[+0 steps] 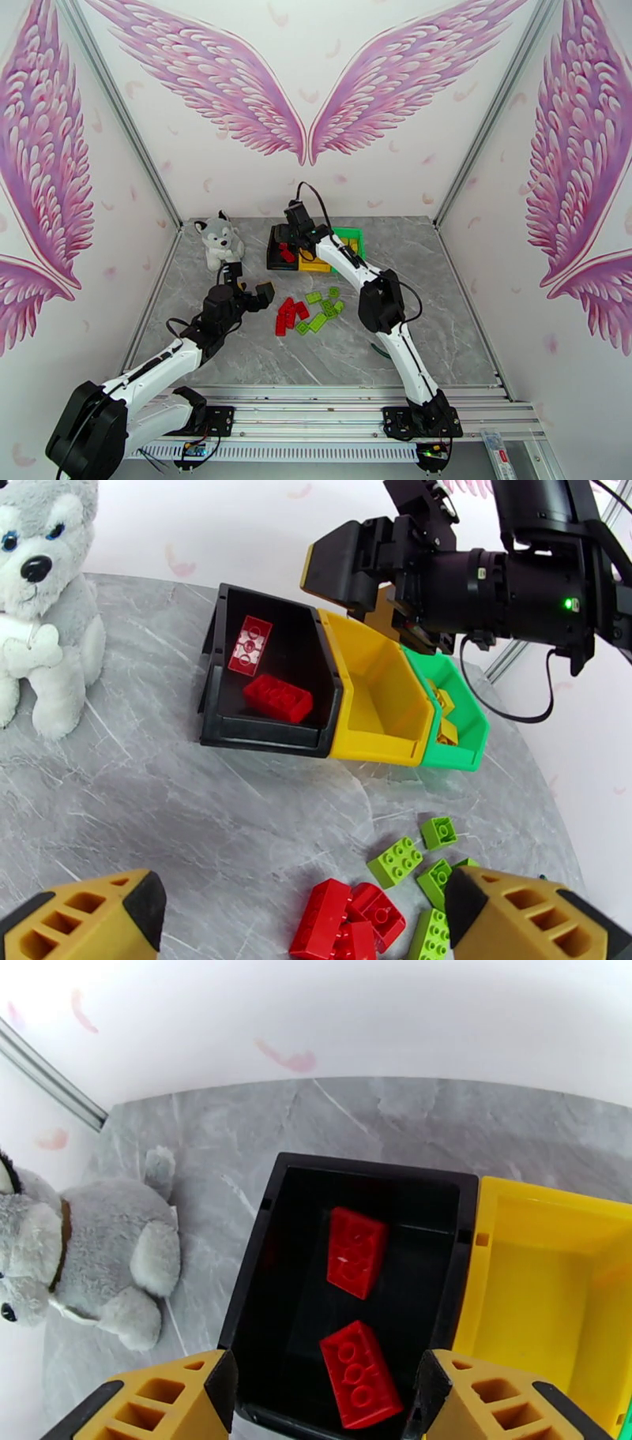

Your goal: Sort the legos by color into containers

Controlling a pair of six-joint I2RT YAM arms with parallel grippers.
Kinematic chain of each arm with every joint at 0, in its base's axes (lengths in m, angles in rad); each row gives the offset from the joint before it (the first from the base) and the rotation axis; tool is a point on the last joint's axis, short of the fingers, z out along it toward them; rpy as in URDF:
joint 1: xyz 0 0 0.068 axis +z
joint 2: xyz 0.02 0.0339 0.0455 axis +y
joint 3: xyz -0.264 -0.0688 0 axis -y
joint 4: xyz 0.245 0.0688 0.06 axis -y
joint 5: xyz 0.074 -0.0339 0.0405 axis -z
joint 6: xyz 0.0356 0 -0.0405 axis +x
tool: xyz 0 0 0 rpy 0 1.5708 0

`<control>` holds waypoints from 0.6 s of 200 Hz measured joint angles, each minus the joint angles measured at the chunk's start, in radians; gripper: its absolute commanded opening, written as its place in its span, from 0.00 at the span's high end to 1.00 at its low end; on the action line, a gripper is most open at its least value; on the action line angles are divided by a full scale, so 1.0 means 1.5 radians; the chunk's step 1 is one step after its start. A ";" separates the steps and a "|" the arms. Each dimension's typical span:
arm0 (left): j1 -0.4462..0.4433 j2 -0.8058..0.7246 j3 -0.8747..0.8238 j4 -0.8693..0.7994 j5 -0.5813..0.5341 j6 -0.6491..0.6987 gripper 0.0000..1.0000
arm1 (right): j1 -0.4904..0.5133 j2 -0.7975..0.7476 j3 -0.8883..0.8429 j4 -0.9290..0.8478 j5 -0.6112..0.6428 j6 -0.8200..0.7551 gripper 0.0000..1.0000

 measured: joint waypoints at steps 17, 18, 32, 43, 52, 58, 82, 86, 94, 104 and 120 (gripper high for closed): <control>0.000 0.000 0.001 -0.007 0.000 0.002 0.01 | 0.001 -0.028 -0.051 0.012 -0.007 -0.002 0.36; 0.000 0.000 0.001 -0.007 0.000 0.002 0.01 | 0.002 -0.032 -0.059 0.014 -0.007 -0.003 0.36; -0.001 0.000 0.001 -0.014 0.000 0.002 0.01 | 0.004 -0.077 -0.136 0.024 -0.009 -0.005 0.36; -0.001 0.000 0.002 -0.021 0.000 0.002 0.01 | 0.008 -0.114 -0.196 0.032 -0.009 -0.009 0.37; -0.001 0.001 0.004 -0.026 0.000 0.002 0.01 | 0.012 -0.147 -0.243 0.039 -0.008 -0.010 0.38; -0.001 0.002 0.005 -0.029 0.000 0.002 0.01 | 0.016 -0.171 -0.274 0.042 -0.006 -0.010 0.39; -0.001 0.019 0.018 -0.040 0.000 0.001 0.01 | 0.025 -0.257 -0.383 0.066 -0.002 -0.010 0.40; -0.001 0.024 0.021 -0.042 0.000 0.000 0.01 | 0.026 -0.273 -0.404 0.073 -0.001 -0.010 0.40; -0.001 0.036 0.029 -0.046 0.000 0.000 0.02 | 0.030 -0.298 -0.439 0.085 -0.001 -0.009 0.41; -0.001 0.052 0.040 -0.053 0.000 -0.001 0.05 | 0.033 -0.330 -0.487 0.096 0.002 -0.009 0.42; -0.001 0.079 0.057 -0.066 0.003 -0.004 0.09 | 0.039 -0.370 -0.556 0.116 0.012 -0.007 0.44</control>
